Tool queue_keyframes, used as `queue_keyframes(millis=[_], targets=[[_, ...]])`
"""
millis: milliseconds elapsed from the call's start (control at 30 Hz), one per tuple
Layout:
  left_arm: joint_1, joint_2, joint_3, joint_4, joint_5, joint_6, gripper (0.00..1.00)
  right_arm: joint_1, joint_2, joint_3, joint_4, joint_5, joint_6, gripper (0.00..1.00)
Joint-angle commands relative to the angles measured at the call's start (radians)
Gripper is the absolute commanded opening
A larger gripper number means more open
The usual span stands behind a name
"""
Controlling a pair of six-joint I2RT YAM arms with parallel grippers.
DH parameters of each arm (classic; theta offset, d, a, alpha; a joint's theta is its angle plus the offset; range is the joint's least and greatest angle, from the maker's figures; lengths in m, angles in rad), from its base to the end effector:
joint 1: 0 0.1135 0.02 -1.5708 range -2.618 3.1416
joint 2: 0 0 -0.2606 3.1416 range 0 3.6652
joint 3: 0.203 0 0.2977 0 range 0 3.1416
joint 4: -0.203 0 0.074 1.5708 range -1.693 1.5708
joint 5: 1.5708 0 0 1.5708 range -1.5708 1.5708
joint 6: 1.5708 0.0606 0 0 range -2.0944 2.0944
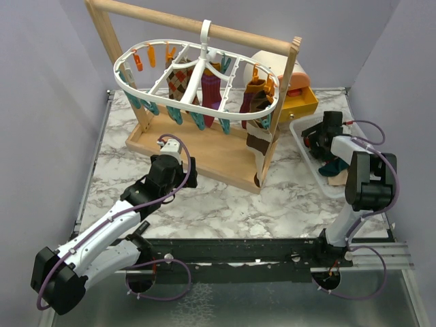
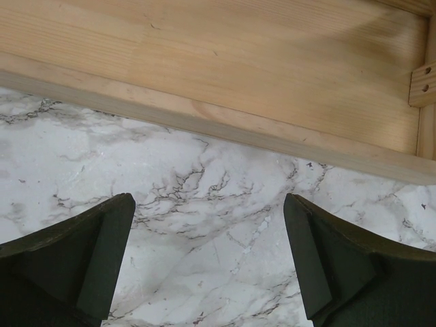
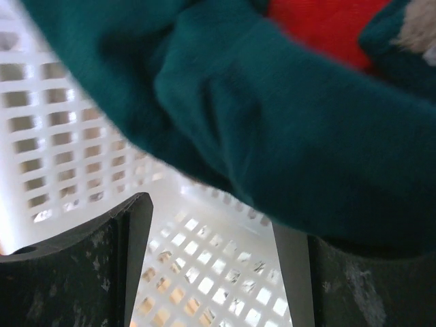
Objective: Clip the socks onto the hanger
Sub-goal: Adjust the sock in the bin.
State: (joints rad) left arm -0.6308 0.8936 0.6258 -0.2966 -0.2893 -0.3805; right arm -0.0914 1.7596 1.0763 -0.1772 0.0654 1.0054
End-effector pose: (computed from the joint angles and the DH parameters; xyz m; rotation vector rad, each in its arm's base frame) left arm 0.2245 -0.1426 0.2267 0.0958 2.1209 -0.2946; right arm 0.4185 -0.0423 0.1300 1.3061 2.0807 0.3299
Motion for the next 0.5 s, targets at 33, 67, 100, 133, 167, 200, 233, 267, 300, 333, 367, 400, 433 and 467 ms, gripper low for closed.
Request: queue_keyframes(millis=[33, 67, 100, 133, 167, 200, 233, 267, 300, 333, 367, 400, 433, 467], targets=[[-0.003, 0.011, 0.002, -0.012, -0.025, 0.005, 0.99, 0.002, 0.043, 0.008, -0.026, 0.127, 0.090, 0.77], [-0.004, 0.011, 0.002, -0.010, -0.025, 0.005, 0.99, 0.001, 0.043, 0.001, -0.024, 0.141, 0.100, 0.77], [-0.004, 0.011, 0.003, -0.008, -0.025, 0.006, 0.99, 0.001, 0.043, -0.003, -0.025, 0.160, 0.107, 0.78], [-0.004, 0.010, 0.001, -0.006, -0.025, 0.007, 0.99, 0.001, 0.045, -0.006, -0.021, 0.176, 0.108, 0.78], [-0.003, 0.010, 0.001, -0.006, -0.025, 0.008, 0.99, 0.002, 0.051, -0.004, -0.021, 0.194, 0.108, 0.78], [-0.003, 0.011, 0.001, -0.004, -0.025, 0.009, 0.99, 0.000, 0.061, 0.002, -0.023, 0.205, 0.107, 0.78], [-0.003, 0.013, 0.001, -0.003, -0.024, 0.009, 0.99, -0.001, 0.079, 0.016, -0.038, 0.212, 0.108, 0.78], [-0.004, 0.013, 0.001, -0.001, -0.023, 0.010, 0.99, -0.002, 0.096, 0.031, -0.057, 0.222, 0.110, 0.79], [-0.004, 0.014, 0.000, 0.000, -0.022, 0.011, 0.99, -0.003, 0.114, 0.042, -0.067, 0.228, 0.109, 0.79], [-0.004, 0.015, 0.001, 0.000, -0.022, 0.012, 0.99, -0.003, 0.132, 0.052, -0.084, 0.230, 0.113, 0.79], [-0.004, 0.016, 0.002, -0.001, -0.022, 0.011, 0.99, -0.004, 0.151, 0.062, -0.101, 0.231, 0.118, 0.79], [-0.003, 0.015, 0.002, -0.002, -0.022, 0.011, 0.99, -0.005, 0.167, 0.069, -0.114, 0.225, 0.119, 0.79], [-0.003, 0.012, 0.002, -0.002, -0.023, 0.011, 0.99, -0.007, 0.183, 0.078, -0.132, 0.221, 0.122, 0.79], [-0.004, 0.011, 0.001, -0.002, -0.025, 0.011, 0.99, -0.007, 0.197, 0.082, -0.143, 0.217, 0.122, 0.78]])
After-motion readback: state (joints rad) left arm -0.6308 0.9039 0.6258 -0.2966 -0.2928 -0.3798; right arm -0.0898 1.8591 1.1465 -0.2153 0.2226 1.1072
